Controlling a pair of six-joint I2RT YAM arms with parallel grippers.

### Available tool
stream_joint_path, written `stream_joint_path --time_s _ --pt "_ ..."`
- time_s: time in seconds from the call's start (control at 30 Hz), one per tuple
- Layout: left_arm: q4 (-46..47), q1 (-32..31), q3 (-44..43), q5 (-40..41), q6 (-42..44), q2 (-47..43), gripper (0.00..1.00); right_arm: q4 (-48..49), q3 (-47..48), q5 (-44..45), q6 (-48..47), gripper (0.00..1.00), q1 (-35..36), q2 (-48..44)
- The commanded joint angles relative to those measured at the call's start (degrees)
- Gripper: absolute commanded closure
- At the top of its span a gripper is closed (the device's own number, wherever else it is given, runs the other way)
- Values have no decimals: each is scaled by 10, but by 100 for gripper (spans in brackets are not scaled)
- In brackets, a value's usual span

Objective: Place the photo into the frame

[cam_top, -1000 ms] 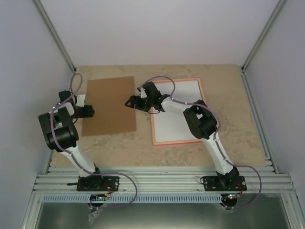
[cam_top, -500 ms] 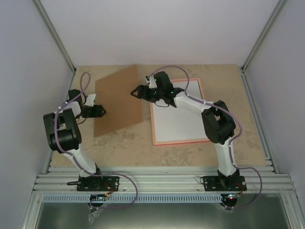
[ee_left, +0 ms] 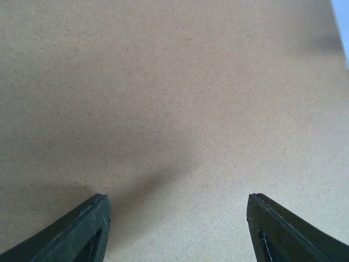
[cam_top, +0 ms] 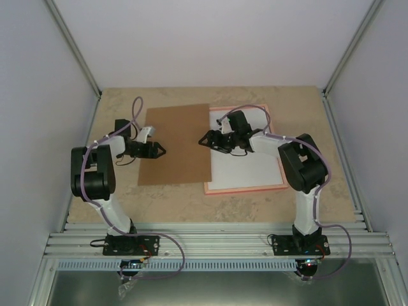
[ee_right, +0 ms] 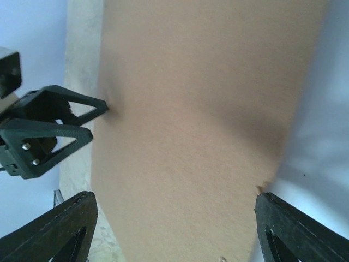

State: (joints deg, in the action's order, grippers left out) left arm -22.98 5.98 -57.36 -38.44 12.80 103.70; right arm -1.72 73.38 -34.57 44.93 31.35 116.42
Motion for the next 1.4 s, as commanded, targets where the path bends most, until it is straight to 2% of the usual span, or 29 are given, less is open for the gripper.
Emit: stream_joint_path --time_s 0.0,0.37,0.67,0.9,1.1,1.27,1.37 --pt "-46 -14 20 -26 -15 33 29 40 -10 -34 -20 20 -12 -35" --pt "-30 -14 23 -6 -23 32 29 -12 -30 39 -56 20 -41 -35" --pt "-28 -13 19 -5 -25 40 28 4 -17 23 -40 23 -29 4" --pt "-26 -13 21 -11 -26 37 28 40 3 -29 -11 30 -21 46" --pt "-24 -13 24 -14 -24 33 28 57 4 -44 2 45 -18 31" --pt "-24 -13 25 -37 -18 19 28 81 4 -53 -2 62 -11 7" --pt "-23 -13 29 -80 -6 -3 27 99 19 -87 17 77 -12 22"
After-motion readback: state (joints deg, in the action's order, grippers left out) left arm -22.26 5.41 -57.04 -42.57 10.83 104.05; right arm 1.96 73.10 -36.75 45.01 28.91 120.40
